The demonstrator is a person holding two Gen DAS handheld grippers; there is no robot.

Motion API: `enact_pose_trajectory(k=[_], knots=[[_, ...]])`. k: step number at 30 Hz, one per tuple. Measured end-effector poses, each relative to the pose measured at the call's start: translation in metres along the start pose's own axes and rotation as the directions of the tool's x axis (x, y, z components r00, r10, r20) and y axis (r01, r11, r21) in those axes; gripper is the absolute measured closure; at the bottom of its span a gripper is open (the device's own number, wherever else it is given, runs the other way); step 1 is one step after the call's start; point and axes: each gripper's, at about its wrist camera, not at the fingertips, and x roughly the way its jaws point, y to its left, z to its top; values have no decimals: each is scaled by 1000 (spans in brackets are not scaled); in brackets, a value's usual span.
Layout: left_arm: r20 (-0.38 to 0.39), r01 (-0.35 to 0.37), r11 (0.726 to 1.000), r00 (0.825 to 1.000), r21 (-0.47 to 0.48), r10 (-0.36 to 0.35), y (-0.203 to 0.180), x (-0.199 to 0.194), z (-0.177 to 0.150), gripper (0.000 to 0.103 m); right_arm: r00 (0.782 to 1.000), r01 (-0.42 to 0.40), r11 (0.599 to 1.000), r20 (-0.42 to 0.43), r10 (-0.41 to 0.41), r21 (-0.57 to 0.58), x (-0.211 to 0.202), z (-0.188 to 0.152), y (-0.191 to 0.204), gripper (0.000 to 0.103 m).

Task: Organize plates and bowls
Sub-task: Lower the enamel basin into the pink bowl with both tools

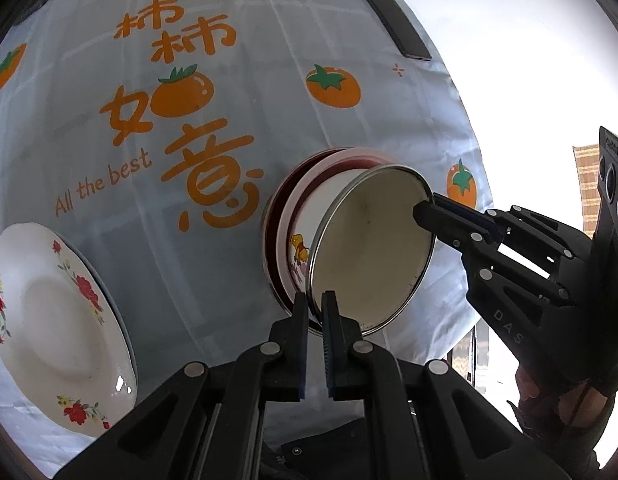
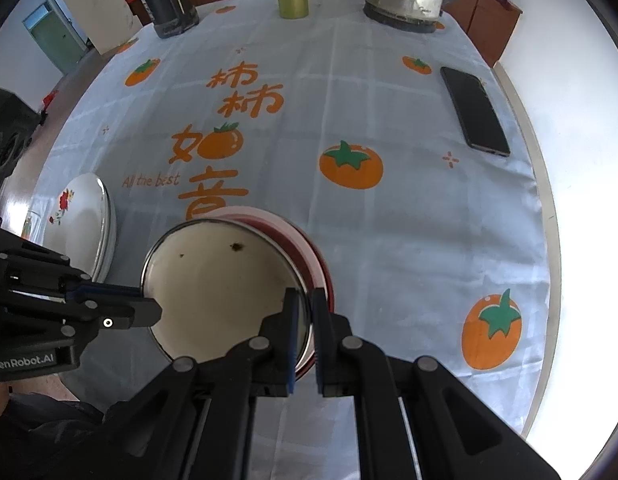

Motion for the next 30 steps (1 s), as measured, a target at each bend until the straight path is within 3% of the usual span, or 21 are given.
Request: enact_pose_trajectory(k=[7,19,25,30], knots=[[-1,1,1000,1000,-2,-1,3,1,4,95,1000,-5,1000,-8,5,-3,5,2,-1,97],[64,-106,989,993,102,100,-12,-1,1,92,1000,-6,1000,-2,6,-9,6,9,-3,97],[71,-106,989,993,102,99,-11,2,2,91,1000,-6,1000,-12,6,-15,7,11,-4,96],[87,-153,982,986,111,144,-13,2,-1,91,1000,-1,1000,-10,1,-25,7,10,0,96]])
